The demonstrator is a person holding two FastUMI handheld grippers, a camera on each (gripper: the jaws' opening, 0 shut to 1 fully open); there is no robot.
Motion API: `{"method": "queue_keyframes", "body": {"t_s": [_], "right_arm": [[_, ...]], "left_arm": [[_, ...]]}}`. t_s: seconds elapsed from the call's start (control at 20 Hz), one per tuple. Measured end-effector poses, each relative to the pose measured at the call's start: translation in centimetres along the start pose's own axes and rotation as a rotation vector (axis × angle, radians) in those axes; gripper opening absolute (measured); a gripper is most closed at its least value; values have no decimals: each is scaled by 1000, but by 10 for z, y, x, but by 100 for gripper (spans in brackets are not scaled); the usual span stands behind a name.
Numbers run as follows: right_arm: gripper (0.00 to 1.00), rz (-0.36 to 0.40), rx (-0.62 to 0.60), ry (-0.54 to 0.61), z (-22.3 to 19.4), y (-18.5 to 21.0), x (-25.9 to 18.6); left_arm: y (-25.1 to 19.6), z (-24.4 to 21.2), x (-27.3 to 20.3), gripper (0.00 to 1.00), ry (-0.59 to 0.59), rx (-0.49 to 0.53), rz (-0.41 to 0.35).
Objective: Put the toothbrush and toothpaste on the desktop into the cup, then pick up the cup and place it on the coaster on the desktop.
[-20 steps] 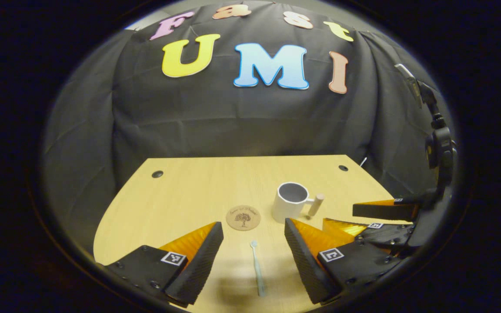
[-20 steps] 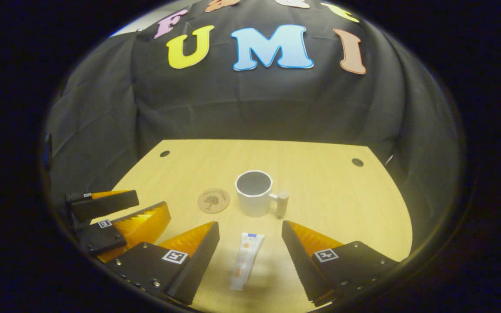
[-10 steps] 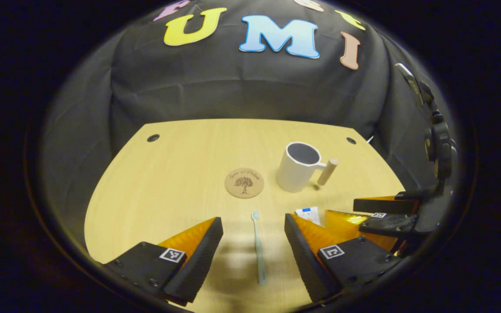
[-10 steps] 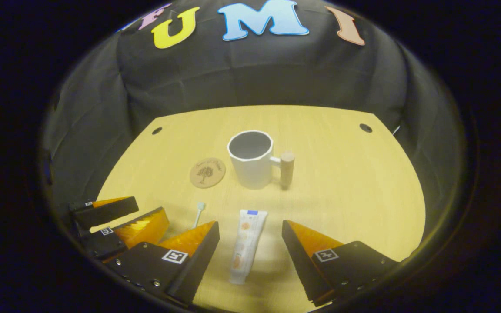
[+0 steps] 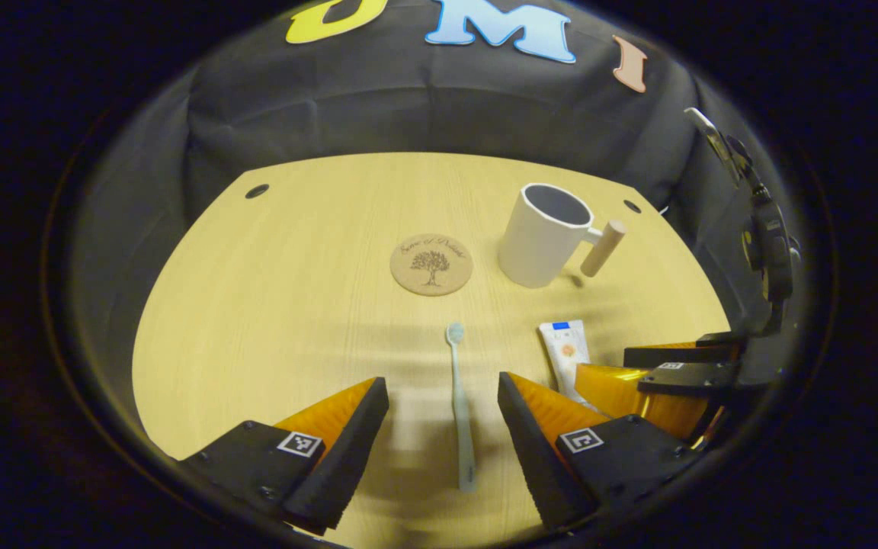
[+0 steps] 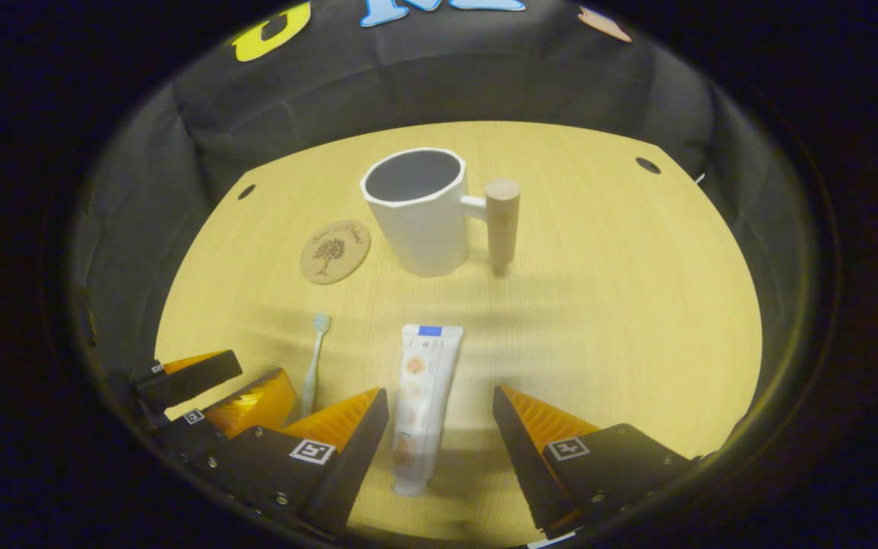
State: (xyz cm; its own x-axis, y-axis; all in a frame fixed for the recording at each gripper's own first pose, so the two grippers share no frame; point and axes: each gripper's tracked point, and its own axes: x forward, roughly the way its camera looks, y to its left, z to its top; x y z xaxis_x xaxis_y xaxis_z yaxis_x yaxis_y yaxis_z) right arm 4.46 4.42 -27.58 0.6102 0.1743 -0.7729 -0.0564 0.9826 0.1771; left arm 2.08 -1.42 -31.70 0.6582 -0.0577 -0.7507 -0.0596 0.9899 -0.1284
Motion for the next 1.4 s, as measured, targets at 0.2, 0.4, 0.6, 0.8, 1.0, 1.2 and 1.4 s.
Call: {"method": "queue_keyframes", "body": {"t_s": [0.2,0.4,0.6,0.8,1.0,1.2,1.4], "right_arm": [[85,-10,11,49,-5,-3,8],[85,-21,20,106,-12,-4,19],[80,-48,8,123,-10,-6,23],[77,-89,-18,149,-11,-10,25],[69,-124,-79,174,-17,-8,26],[44,-128,-61,216,-21,-8,24],[33,-139,-43,223,-20,-10,23]], "left_arm": [[2,-15,13,98,63,-3,7],[-3,-29,26,97,131,9,-3],[8,-35,33,97,168,25,27],[12,-36,35,90,187,45,60],[10,-33,39,84,176,62,58],[12,-33,39,55,185,66,74],[10,-31,43,20,184,68,77]]}}
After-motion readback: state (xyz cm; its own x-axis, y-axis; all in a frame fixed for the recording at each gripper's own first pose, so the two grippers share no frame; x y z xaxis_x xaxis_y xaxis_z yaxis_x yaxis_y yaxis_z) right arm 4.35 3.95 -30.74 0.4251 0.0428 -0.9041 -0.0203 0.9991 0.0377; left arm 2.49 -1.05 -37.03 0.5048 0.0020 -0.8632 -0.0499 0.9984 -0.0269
